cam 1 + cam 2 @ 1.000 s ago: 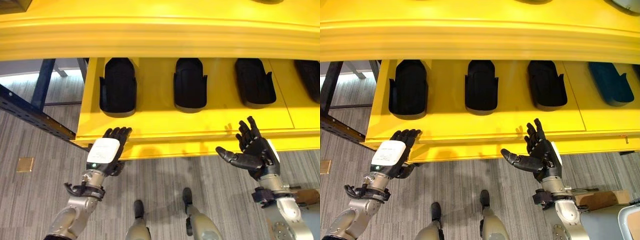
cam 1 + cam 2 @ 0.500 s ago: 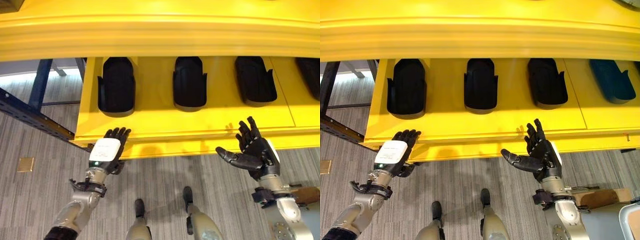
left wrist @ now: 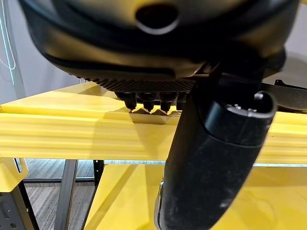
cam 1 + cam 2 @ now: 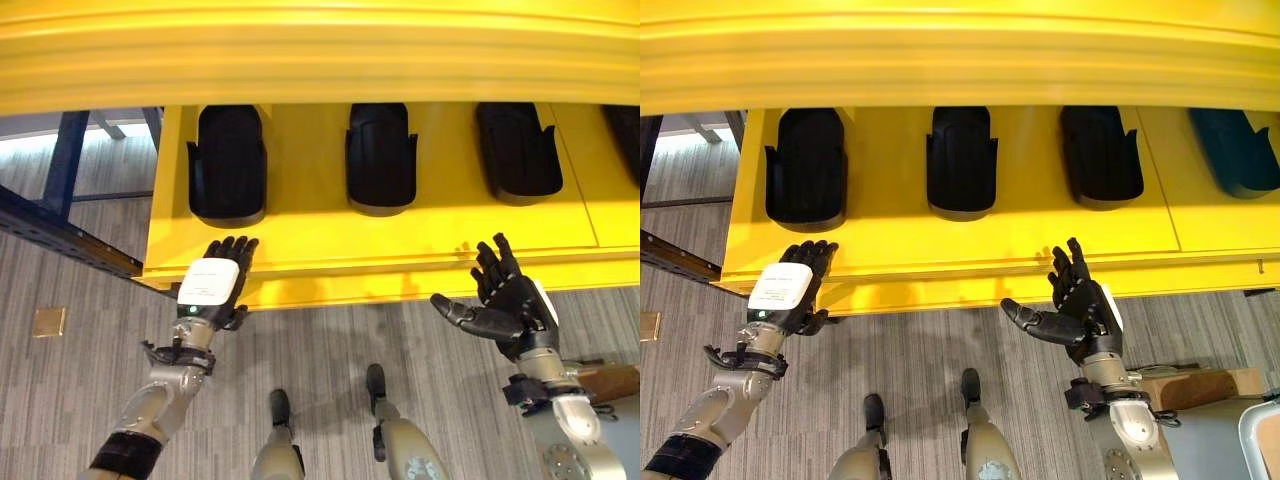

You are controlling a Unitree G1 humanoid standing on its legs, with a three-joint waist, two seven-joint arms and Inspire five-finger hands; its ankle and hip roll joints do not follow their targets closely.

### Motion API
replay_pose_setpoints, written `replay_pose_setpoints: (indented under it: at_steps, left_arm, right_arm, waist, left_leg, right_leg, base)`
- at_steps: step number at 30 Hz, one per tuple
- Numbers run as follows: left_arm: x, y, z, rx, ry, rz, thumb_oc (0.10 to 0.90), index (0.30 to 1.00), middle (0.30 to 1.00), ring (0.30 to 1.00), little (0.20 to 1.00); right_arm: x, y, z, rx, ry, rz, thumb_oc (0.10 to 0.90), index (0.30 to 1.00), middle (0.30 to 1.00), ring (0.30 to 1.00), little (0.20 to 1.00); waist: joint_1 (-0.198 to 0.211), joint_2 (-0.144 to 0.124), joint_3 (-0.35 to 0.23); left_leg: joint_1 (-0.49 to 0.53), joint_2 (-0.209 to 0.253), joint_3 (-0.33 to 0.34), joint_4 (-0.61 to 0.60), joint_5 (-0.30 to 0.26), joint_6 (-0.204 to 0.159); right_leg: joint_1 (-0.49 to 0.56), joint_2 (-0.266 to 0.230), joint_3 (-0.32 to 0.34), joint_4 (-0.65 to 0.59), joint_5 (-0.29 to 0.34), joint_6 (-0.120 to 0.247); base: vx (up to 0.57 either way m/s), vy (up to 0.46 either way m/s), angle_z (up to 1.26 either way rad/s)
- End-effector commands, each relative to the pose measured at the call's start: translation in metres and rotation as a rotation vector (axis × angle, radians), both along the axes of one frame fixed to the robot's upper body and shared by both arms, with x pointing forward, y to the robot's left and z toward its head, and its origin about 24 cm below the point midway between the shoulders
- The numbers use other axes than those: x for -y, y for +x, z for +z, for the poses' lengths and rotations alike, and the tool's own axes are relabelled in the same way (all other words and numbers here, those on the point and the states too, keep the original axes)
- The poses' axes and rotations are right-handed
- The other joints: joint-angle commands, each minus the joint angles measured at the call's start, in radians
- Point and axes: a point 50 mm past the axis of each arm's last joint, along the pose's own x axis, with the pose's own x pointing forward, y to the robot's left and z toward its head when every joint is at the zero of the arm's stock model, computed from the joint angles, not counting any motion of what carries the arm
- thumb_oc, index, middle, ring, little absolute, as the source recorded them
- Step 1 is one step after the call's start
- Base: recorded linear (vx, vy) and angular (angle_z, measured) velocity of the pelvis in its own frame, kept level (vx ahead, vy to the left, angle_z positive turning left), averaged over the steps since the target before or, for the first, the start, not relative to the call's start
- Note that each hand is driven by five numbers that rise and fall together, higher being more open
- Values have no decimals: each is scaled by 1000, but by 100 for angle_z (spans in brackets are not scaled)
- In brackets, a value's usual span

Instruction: Move parts from the plastic box to the shelf.

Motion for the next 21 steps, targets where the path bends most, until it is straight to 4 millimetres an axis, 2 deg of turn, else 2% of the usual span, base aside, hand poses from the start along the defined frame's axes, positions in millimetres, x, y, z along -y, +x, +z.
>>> replay_pose_setpoints:
  at_steps: [1,21]
  left_arm:
    - [-15,18,30,127,22,41,900,1000,1000,1000,1000]
    - [-32,26,43,161,72,94,900,1000,1000,1000,1000]
  right_arm:
    - [-2,0,44,258,-9,21,900,1000,1000,1000,1000]
    - [-5,1,49,280,-4,43,900,1000,1000,1000,1000]
  waist:
    - [-24,-56,-30]
    - [-27,-68,2]
  left_leg:
    - [-84,39,-22,151,-49,-3]
    - [-122,38,-23,169,-48,-3]
  right_leg:
    - [53,-42,-14,79,-142,5]
    - [15,-43,-10,93,-137,7]
  base:
    - [0,0,0]
    - [0,0,0]
